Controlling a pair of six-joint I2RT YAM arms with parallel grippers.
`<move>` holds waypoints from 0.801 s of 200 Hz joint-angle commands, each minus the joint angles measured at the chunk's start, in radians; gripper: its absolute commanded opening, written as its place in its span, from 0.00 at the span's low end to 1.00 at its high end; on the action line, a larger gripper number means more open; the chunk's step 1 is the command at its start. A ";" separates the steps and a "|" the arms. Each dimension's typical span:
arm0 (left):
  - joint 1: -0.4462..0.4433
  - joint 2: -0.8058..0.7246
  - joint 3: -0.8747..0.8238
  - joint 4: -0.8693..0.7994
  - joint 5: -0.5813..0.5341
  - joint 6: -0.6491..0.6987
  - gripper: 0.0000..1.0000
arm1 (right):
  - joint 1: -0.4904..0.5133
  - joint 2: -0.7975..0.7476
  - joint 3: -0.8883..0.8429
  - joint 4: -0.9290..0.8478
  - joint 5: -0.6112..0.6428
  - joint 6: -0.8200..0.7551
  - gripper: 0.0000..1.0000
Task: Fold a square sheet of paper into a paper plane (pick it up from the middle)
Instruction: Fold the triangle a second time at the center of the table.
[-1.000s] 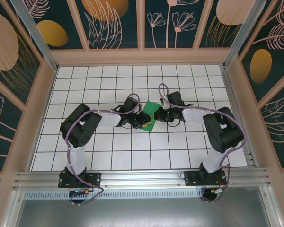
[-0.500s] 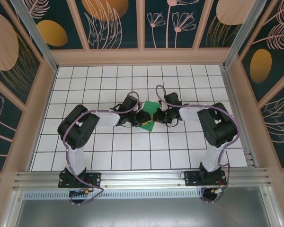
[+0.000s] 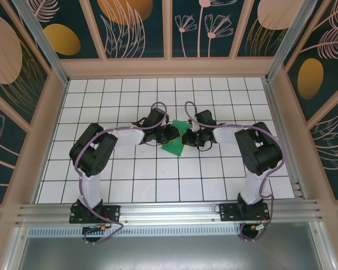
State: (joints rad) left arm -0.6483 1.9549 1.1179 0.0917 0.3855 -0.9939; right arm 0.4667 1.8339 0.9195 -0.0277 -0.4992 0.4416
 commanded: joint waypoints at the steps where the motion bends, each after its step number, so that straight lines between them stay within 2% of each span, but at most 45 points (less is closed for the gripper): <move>1: 0.007 0.039 0.025 -0.049 -0.028 0.032 0.26 | 0.003 0.031 0.015 -0.029 -0.001 -0.032 0.07; 76: 0.013 0.050 0.001 -0.082 -0.114 -0.011 0.26 | 0.002 0.023 0.030 -0.040 0.004 -0.034 0.07; 116: 0.012 0.045 -0.029 -0.067 -0.121 -0.033 0.23 | 0.011 -0.076 0.037 -0.017 -0.013 0.013 0.08; 160: 0.012 0.050 -0.038 -0.066 -0.125 -0.043 0.21 | 0.089 -0.192 -0.053 -0.046 0.057 0.058 0.07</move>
State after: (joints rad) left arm -0.6460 1.9953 1.1122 0.0650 0.3088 -1.0225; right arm 0.5079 1.7172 0.9180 -0.0425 -0.4847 0.4591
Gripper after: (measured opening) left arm 0.212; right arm 0.080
